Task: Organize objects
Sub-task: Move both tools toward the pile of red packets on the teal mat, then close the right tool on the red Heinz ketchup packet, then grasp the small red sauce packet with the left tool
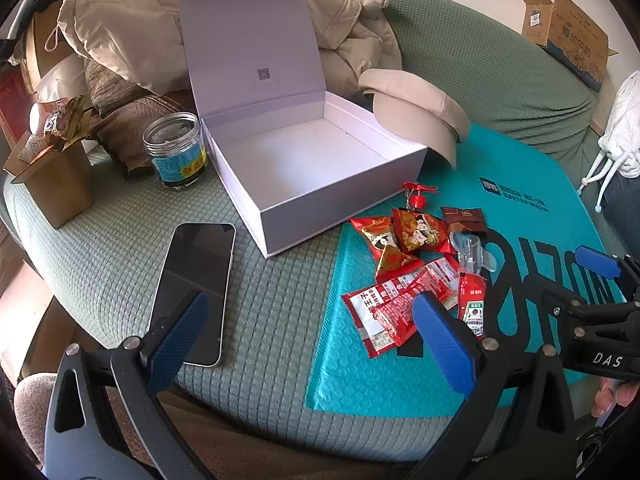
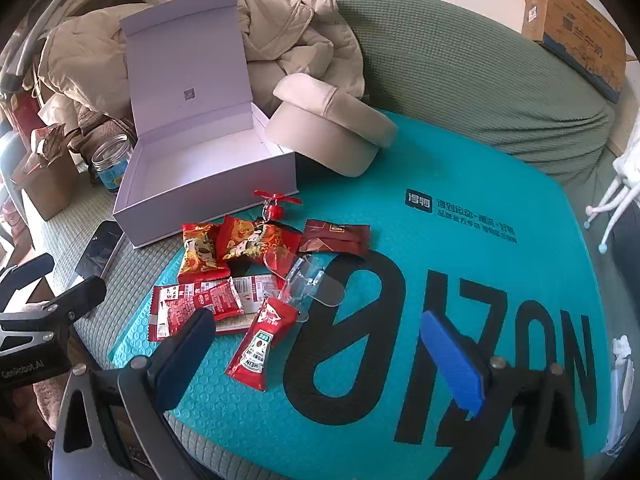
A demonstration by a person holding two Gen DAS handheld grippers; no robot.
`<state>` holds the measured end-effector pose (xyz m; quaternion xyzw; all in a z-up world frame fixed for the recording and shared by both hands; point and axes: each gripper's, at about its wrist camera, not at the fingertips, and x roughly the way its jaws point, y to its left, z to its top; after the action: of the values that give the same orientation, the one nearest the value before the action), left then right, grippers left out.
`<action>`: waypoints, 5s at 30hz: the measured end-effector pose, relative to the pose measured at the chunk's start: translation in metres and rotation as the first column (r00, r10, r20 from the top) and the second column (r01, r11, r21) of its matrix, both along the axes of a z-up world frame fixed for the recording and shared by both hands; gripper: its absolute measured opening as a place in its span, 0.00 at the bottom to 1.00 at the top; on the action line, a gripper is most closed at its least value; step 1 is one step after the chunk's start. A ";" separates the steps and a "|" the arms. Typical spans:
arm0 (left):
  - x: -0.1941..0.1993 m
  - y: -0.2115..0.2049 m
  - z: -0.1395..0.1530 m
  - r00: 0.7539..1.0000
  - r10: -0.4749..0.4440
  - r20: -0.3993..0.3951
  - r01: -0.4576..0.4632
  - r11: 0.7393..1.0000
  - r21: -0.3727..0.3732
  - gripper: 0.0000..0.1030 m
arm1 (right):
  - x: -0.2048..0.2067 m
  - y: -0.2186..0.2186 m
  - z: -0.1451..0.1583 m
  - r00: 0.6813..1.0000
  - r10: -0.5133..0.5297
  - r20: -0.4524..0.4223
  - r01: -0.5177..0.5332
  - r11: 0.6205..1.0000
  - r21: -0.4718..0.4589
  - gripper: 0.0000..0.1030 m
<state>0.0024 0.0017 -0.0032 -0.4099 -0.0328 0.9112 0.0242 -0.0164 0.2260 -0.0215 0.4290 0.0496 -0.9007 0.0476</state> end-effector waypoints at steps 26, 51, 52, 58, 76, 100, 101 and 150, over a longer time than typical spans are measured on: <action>0.000 0.000 -0.002 1.000 0.003 0.023 -0.003 1.000 0.002 0.99 | 0.001 -0.006 0.000 0.999 0.033 -0.002 -0.033 0.999 -0.003 1.00; -0.003 0.008 -0.010 0.998 -0.028 0.048 0.027 0.999 0.025 0.99 | 0.002 -0.005 -0.009 0.999 0.050 0.022 -0.049 0.999 -0.018 1.00; -0.003 0.008 -0.010 0.998 -0.030 0.047 0.028 0.999 0.025 0.99 | 0.001 -0.004 -0.010 0.998 0.051 0.026 -0.050 0.999 -0.019 1.00; -0.005 0.011 -0.009 0.999 -0.031 0.045 0.031 0.999 0.006 0.99 | -0.001 -0.003 -0.021 0.997 0.061 0.047 -0.059 0.998 -0.030 1.00; -0.018 0.015 -0.030 0.991 -0.086 0.100 0.087 0.996 -0.001 0.99 | -0.012 -0.009 -0.049 0.989 0.100 0.110 -0.094 0.994 -0.063 1.00; -0.028 0.037 -0.043 0.971 -0.207 0.122 0.205 0.978 0.035 0.94 | -0.020 -0.011 -0.075 0.970 0.164 0.177 -0.149 0.984 -0.096 0.43; -0.028 0.041 -0.044 0.968 -0.219 0.125 0.216 0.976 0.035 0.93 | -0.019 -0.008 -0.075 0.971 0.163 0.175 -0.148 0.984 -0.096 0.41; -0.023 0.115 -0.063 0.879 -0.475 0.041 0.473 0.880 0.050 0.37 | -0.010 0.019 -0.081 0.972 0.227 0.058 -0.222 0.972 -0.082 0.32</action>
<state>-0.0209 0.1163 -0.0662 -0.4286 0.0500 0.8659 0.2532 -0.0265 0.2453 -0.1029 0.4484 0.0623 -0.8759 0.1671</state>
